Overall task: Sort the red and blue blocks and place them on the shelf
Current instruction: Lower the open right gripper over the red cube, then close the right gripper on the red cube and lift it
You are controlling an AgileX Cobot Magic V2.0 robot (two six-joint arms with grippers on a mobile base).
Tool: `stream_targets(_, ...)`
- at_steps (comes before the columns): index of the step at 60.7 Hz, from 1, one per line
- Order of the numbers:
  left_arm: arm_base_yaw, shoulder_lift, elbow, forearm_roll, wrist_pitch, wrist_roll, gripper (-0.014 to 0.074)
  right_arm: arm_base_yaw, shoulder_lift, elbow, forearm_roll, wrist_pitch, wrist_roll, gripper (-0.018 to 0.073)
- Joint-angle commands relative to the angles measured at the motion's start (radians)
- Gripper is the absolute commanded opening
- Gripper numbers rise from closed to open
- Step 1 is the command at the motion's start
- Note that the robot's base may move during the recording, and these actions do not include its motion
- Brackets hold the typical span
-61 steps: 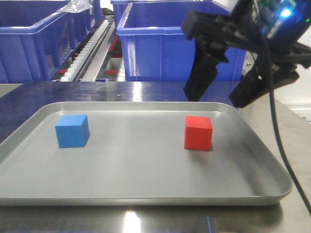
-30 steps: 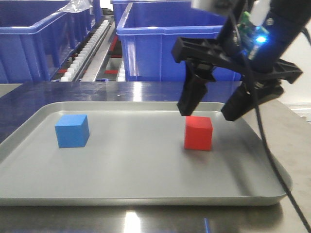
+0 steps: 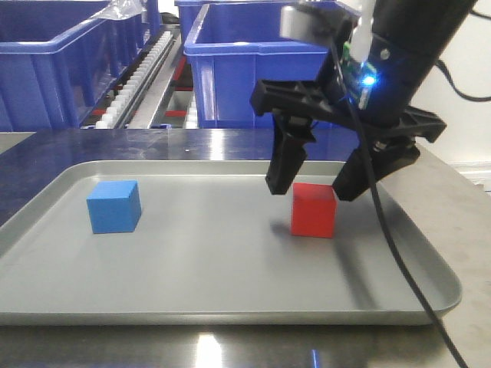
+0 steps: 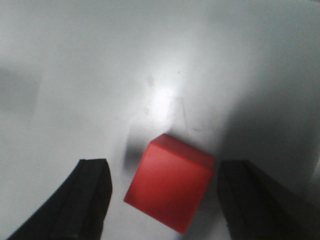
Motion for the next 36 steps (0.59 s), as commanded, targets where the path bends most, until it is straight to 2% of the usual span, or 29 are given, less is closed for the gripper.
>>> stream_targets(1, 0.001, -0.011, 0.026, -0.003, -0.086, -0.006, 0.0122, 0.001, -0.029, -0.034, 0.013, -0.026, -0.009, 0.056)
stream_targets(26, 0.001, -0.011, 0.026, -0.003, -0.086, -0.006, 0.0122, 0.001, -0.002, -0.034, 0.012, -0.03, -0.009, 0.055)
stream_targets(29, 0.001, -0.011, 0.026, -0.003, -0.086, -0.006, 0.0122, 0.001, -0.002, -0.034, 0.012, -0.03, -0.009, 0.0517)
stream_targets(36, 0.001, -0.011, 0.026, -0.003, -0.086, -0.006, 0.0122, 0.001, -0.002, -0.034, 0.011, -0.03, -0.009, 0.0346)
